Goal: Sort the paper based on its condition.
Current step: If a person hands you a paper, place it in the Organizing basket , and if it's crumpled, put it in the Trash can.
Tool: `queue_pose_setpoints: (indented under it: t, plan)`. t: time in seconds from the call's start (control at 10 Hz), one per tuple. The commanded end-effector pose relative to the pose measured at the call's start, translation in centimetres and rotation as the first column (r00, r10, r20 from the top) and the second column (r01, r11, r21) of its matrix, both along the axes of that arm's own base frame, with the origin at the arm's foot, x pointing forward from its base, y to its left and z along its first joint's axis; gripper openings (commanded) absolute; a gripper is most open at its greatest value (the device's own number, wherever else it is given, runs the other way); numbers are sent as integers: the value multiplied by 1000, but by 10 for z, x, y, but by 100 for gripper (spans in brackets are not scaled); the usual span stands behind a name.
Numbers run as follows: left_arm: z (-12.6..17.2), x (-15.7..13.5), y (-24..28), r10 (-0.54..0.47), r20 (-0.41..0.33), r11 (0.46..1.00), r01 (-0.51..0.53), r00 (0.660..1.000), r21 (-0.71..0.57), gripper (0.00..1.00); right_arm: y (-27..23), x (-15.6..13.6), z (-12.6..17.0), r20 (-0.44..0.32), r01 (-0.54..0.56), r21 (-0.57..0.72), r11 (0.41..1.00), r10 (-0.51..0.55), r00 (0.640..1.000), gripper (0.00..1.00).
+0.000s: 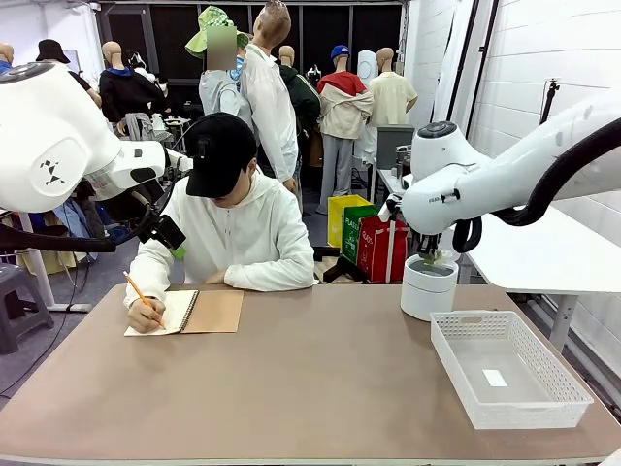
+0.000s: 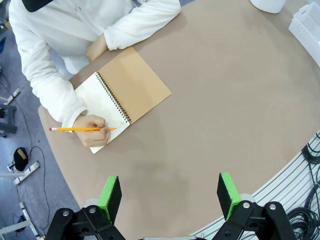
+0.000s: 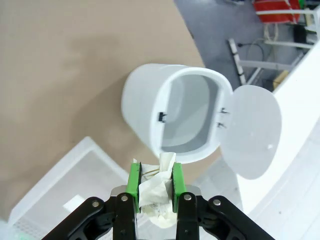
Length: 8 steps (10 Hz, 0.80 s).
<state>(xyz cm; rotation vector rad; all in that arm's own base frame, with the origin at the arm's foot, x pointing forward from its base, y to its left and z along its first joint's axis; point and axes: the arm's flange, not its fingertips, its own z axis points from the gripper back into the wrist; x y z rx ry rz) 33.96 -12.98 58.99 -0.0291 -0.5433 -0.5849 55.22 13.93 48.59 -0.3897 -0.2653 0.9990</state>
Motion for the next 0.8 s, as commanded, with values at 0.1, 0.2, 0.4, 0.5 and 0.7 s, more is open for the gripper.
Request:
queue_pose_setpoints:
  t: [0.1,0.2,0.4,0.5,0.7]
  plan:
    - [0,0,1,-3,2,1000,3,1000,0,100,8,36,-16,66,49,-69,996,-44,997,30]
    - [0,0,1,-3,2,1000,3,1000,0,100,8,45,-22,68,52,-81,995,-47,997,30]
    - [0,0,1,-3,2,1000,3,1000,0,100,8,57,-26,66,67,-96,993,-61,996,30]
    - [0,0,1,-3,2,1000,3,1000,0,100,6,60,-32,61,75,-92,993,-70,996,30]
    - [0,0,1,-3,2,1000,3,1000,0,100,5,68,-35,50,88,-88,992,-84,995,30]
